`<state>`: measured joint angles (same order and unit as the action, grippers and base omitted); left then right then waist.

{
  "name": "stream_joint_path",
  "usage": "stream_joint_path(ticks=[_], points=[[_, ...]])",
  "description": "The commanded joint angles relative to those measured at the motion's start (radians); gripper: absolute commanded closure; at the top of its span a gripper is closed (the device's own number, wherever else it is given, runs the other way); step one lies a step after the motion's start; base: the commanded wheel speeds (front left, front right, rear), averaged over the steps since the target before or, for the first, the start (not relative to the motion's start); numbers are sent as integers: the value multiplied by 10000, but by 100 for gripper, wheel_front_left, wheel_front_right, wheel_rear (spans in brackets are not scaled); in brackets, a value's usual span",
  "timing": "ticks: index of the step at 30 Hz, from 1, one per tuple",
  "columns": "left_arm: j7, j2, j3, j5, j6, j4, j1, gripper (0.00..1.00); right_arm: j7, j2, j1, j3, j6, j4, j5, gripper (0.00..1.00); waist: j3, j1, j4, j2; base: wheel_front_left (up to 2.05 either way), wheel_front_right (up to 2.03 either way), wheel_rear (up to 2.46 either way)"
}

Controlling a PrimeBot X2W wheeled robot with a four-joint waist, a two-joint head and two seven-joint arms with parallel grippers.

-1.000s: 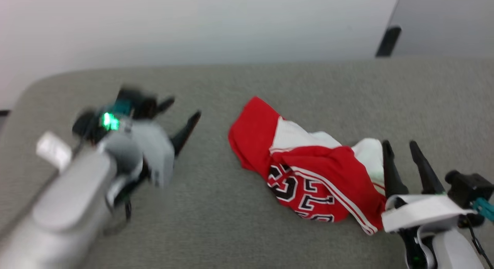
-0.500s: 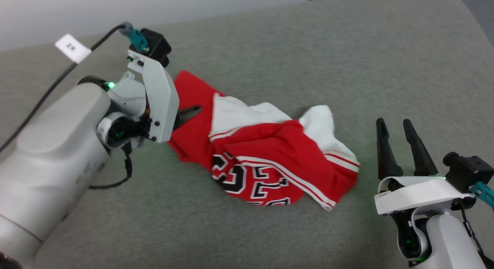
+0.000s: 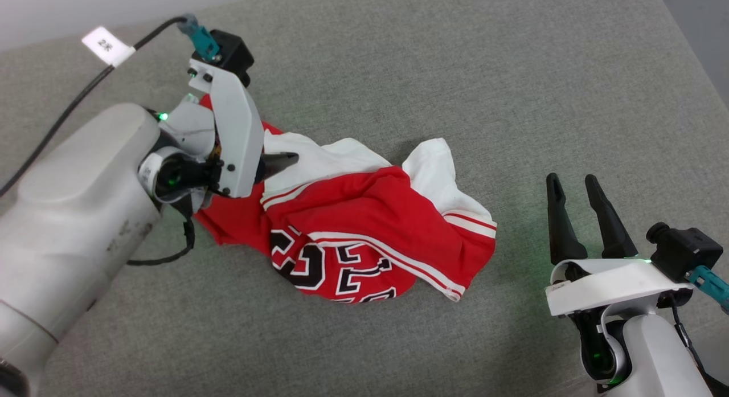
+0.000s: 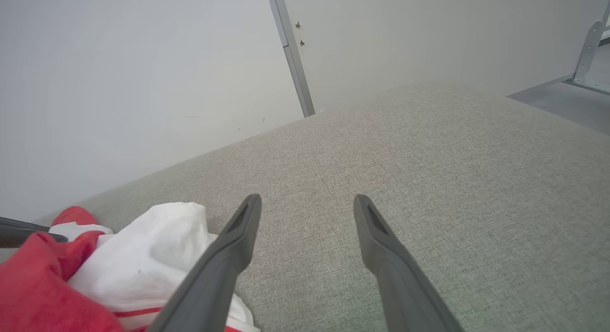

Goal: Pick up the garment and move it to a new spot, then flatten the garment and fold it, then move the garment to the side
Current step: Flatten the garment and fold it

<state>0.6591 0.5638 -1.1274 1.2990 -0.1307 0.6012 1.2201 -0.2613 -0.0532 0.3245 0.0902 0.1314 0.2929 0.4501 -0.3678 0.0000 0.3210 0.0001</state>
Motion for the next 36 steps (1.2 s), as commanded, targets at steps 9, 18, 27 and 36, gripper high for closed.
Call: stream_joint_path(ticks=[9,18,27,36], points=[[-841,-159,-198,645,4,-265,101,100,-51,27,44,-51,-14,67,-16,0,123,0,-171,-1,0,0,0],[-2946,-170,103,1023,4,-1140,290,100,-51,24,-349,-470,-14,203,-409,0,942,0,-1347,-1,0,0,0],[-4153,953,558,1444,3,-1238,-320,100,-50,21,-452,-480,-14,362,-763,0,1680,0,-2347,-1,0,0,0],[-5360,2165,754,2159,5,-714,-2636,100,-51,-33,-728,-686,-14,362,-914,0,1939,0,-2833,-1,0,0,0]])
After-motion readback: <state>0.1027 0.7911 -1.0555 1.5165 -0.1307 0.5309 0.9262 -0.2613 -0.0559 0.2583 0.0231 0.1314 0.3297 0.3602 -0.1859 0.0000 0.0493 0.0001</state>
